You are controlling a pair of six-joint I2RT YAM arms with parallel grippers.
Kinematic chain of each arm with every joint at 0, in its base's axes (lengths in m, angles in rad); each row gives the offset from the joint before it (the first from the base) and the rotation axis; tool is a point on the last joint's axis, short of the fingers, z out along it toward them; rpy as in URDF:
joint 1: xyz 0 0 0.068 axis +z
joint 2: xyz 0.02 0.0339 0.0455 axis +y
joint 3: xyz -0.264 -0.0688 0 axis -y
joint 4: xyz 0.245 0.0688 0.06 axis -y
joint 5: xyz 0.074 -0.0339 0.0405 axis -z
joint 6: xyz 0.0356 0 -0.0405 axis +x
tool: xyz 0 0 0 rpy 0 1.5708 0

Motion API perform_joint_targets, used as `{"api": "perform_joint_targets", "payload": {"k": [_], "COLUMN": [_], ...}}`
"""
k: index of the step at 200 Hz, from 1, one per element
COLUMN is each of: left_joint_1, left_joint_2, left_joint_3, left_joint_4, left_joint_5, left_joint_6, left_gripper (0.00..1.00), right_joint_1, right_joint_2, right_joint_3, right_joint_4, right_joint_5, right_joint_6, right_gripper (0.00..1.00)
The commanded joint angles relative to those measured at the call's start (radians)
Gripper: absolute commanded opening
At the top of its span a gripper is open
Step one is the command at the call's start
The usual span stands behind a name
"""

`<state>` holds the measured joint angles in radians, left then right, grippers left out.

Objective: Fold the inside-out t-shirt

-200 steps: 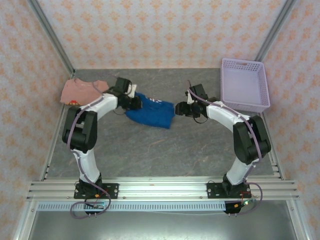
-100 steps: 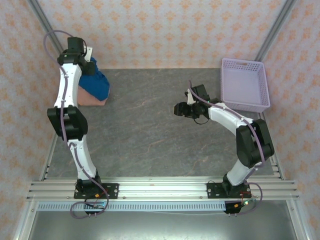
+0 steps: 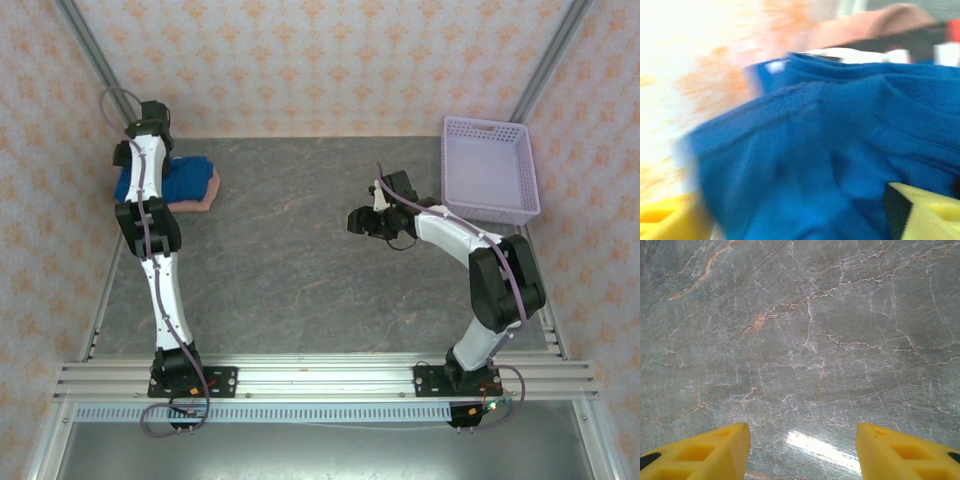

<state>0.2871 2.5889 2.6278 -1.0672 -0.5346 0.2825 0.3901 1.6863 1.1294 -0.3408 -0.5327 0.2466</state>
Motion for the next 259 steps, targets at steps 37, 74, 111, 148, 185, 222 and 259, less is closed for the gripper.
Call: {"api": "perform_joint_targets", "payload": {"k": [37,74,111,148,185,222,259], "left_joint_1": [-0.033,-0.157,-0.189,-0.195,-0.208,-0.252,-0.304], "left_joint_2": [-0.417,-0.975,-1.473,-1.580,-1.317,-1.177,-1.141], "left_joint_3": [-0.164,-0.939,-1.720,-2.215,-2.204,-2.171,-2.200], "left_joint_4": [-0.094,0.292,0.854,1.388,1.577,1.681,1.760], "left_joint_5": [-0.036,0.309,0.485,0.400,0.458,0.397,0.402], "left_joint_6": [-0.302,-0.427,-0.580,-0.529,-0.457,-0.389,-0.324], "left_gripper": [0.95,0.97,1.00,1.00,1.00,1.00,1.00], "right_joint_1": [0.005,-0.003,-0.033,-0.132,-0.212,-0.255,-0.283], "right_joint_2": [-0.177,-0.365,-0.552,-0.591,-0.449,-0.353,-0.131], "right_joint_3": [0.006,-0.108,-0.321,-0.637,-0.747,-0.791,-0.766], "right_joint_4": [-0.155,-0.113,0.096,0.633,0.915,1.103,1.285], "right_joint_5": [0.434,0.778,1.105,1.109,0.996,0.819,0.747], "right_joint_6": [-0.083,-0.103,-0.149,-0.304,-0.307,-0.319,-0.330], "right_gripper": [0.65,0.85,0.99,0.99,0.99,0.99,1.00]}}
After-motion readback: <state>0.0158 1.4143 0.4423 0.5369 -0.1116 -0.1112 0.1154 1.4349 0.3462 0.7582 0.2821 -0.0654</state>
